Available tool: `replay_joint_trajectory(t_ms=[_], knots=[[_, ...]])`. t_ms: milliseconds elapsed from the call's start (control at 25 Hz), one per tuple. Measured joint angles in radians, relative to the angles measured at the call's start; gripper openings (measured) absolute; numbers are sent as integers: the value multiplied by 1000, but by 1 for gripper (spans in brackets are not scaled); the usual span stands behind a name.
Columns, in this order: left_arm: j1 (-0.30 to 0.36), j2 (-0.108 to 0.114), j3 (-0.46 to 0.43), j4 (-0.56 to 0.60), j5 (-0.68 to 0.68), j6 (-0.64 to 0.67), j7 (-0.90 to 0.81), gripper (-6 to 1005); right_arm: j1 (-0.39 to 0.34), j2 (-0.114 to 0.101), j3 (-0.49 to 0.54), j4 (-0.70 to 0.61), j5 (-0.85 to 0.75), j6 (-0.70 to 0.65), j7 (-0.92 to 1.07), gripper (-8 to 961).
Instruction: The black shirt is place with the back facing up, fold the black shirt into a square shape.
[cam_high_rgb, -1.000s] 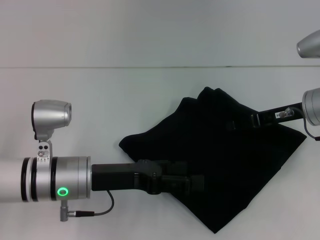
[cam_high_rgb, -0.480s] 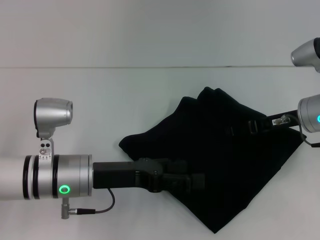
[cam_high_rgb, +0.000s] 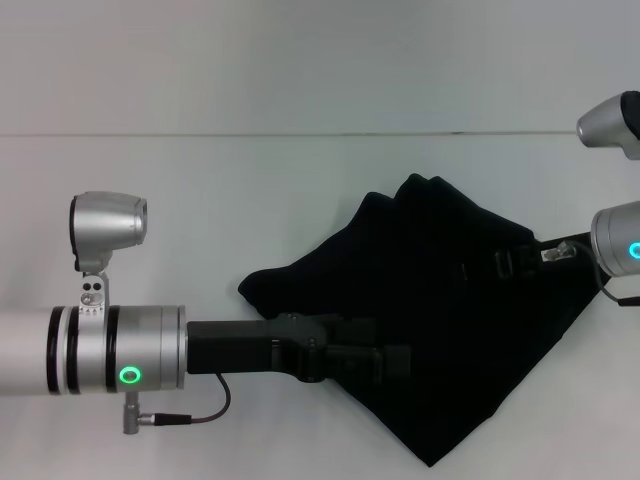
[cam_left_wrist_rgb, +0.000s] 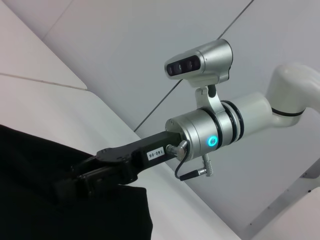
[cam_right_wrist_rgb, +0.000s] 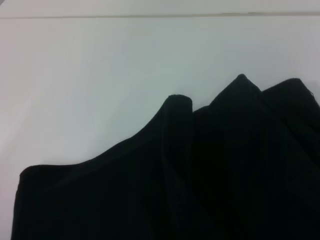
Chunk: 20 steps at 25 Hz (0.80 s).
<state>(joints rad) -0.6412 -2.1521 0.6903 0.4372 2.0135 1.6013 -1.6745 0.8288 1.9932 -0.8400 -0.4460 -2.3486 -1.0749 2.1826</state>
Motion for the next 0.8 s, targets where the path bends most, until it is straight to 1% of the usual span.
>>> replay_joint_trajectory(t_ms=[320, 560, 800], knots=[[0, 0, 0, 0, -1, -3, -8, 892, 1, 3, -1, 6, 0, 3, -3, 550], [0, 0, -1, 0, -2, -3, -9, 890, 3, 11, -9, 7, 0, -4, -3, 549], [-3, 0, 0, 0, -3, -12, -18, 887, 9, 12, -11, 4, 0, -16, 0, 549]])
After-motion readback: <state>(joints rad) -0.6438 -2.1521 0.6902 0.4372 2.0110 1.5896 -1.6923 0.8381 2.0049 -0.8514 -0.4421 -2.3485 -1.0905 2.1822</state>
